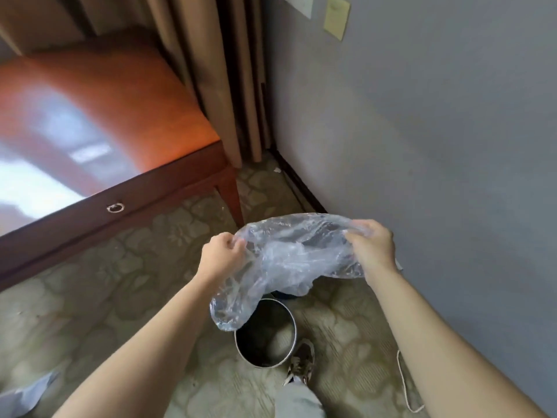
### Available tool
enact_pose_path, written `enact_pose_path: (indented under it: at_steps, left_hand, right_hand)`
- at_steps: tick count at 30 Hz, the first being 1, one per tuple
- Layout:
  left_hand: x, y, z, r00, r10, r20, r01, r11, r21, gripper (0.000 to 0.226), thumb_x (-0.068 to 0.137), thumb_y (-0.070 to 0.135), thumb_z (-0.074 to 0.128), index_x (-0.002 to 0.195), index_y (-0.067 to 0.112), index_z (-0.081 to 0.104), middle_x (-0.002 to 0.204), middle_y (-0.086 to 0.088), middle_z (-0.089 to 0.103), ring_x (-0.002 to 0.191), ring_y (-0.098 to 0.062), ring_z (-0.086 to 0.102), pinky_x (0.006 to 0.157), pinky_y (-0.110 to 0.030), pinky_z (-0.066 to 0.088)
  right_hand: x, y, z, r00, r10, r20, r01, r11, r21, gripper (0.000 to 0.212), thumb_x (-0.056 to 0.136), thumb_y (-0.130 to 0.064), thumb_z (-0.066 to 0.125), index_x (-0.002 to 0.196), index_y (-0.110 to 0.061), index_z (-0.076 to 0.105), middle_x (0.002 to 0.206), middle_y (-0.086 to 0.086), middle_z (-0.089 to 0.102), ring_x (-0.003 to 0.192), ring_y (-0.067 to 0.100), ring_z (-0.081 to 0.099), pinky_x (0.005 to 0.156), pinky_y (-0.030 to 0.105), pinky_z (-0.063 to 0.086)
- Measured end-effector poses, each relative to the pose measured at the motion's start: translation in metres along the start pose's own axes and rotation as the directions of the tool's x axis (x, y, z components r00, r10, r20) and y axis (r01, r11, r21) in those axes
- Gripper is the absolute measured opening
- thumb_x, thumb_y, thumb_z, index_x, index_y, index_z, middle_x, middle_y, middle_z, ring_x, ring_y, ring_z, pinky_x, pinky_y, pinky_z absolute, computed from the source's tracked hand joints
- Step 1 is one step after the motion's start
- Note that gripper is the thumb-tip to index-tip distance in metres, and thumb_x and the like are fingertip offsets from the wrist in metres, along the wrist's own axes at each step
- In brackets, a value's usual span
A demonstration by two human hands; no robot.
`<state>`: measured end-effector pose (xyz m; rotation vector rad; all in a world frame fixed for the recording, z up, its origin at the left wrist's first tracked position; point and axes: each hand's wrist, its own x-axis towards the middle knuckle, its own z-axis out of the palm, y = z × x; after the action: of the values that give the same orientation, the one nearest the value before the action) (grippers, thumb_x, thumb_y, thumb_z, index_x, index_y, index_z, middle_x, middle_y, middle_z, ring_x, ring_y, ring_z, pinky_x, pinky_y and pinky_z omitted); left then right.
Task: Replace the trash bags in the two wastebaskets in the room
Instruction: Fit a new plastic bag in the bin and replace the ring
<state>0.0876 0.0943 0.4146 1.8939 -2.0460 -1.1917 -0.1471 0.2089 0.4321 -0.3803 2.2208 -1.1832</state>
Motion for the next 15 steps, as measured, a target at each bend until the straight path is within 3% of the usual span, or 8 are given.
enact_pose_path:
  at_steps: [3,6,7,8,10,11,12,15]
  left_hand:
    - [0.031,0.042,-0.010,0.922,0.078,-0.378,-0.164,0.966,-0.201,0.044,0.095,0.031,0.043,0.063,0.010,0.065,0.059,-0.002,0.066,0.059,-0.020,0.064,0.065,-0.036,0.054]
    - [0.047,0.066,-0.014,0.618,0.228,-0.753,-0.578,0.780,-0.239,0.030,0.099,0.024,0.044,0.074,0.016,0.057,0.064,0.000,0.064,0.055,-0.006,0.056,0.059,-0.021,0.045]
    - [0.057,0.060,0.001,0.596,0.233,-0.768,-0.627,0.733,-0.264,0.021,0.097,0.021,0.048,0.079,0.024,0.057,0.067,0.002,0.063,0.058,-0.003,0.054,0.060,-0.018,0.043]
    - [0.069,0.049,0.020,0.678,0.199,-0.707,-0.577,0.740,-0.345,0.020,0.092,0.018,0.053,0.076,0.031,0.055,0.069,0.005,0.062,0.061,-0.003,0.053,0.061,-0.018,0.042]
    - [0.098,0.014,0.078,0.944,0.026,-0.329,-0.203,0.830,-0.519,0.024,0.081,0.015,0.056,0.062,0.028,0.058,0.066,0.008,0.060,0.068,-0.011,0.055,0.061,-0.028,0.043]
    - [0.107,-0.010,0.107,0.988,-0.050,-0.145,-0.019,0.898,-0.439,0.023,0.083,0.014,0.054,0.062,0.022,0.060,0.064,0.005,0.061,0.069,-0.019,0.058,0.060,-0.031,0.044]
    - [0.116,-0.030,0.132,0.994,-0.104,-0.036,0.086,0.938,-0.335,0.024,0.087,0.014,0.051,0.065,0.016,0.062,0.063,0.001,0.063,0.068,-0.025,0.060,0.061,-0.033,0.046]
    - [0.139,-0.068,0.177,0.963,-0.263,0.058,0.268,0.918,-0.292,0.032,0.094,0.024,0.039,0.083,0.009,0.064,0.079,-0.012,0.070,0.082,-0.034,0.067,0.077,-0.043,0.056]
  right_hand:
    - [0.020,-0.052,0.017,0.950,-0.307,-0.051,0.303,0.950,-0.074,0.018,0.076,-0.011,0.066,0.085,-0.027,0.066,0.086,-0.010,0.068,0.086,0.016,0.066,0.078,0.030,0.055]
    - [0.015,-0.086,0.030,0.611,-0.737,-0.289,0.756,0.651,-0.060,0.024,0.079,0.002,0.062,0.098,-0.011,0.066,0.094,-0.001,0.065,0.086,0.002,0.060,0.081,0.013,0.048]
    - [0.026,-0.068,0.045,0.540,-0.784,-0.306,0.801,0.590,-0.099,0.023,0.079,0.006,0.061,0.098,-0.006,0.065,0.093,0.004,0.063,0.085,0.005,0.059,0.081,0.008,0.044]
    - [0.042,-0.039,0.065,0.579,-0.777,-0.246,0.768,0.621,-0.154,0.021,0.079,0.005,0.062,0.098,-0.004,0.064,0.092,0.006,0.062,0.085,0.011,0.059,0.079,0.007,0.041]
    - [0.070,0.046,0.111,0.922,-0.381,0.063,0.384,0.884,-0.268,0.017,0.081,-0.006,0.065,0.098,-0.006,0.066,0.093,0.008,0.067,0.093,0.025,0.064,0.076,0.020,0.047]
    - [0.076,0.096,0.127,0.986,-0.026,0.162,0.082,0.932,-0.353,0.016,0.082,-0.012,0.065,0.098,-0.008,0.068,0.095,0.010,0.069,0.095,0.032,0.066,0.077,0.030,0.052]
    - [0.080,0.141,0.138,0.964,0.209,0.166,-0.129,0.909,-0.395,0.016,0.083,-0.014,0.063,0.097,-0.010,0.070,0.095,0.013,0.070,0.095,0.036,0.067,0.078,0.037,0.056]
    - [0.086,0.217,0.149,0.910,0.409,0.073,-0.372,0.881,-0.293,0.016,0.079,-0.011,0.065,0.093,-0.009,0.072,0.091,0.015,0.072,0.087,0.038,0.070,0.075,0.051,0.059]
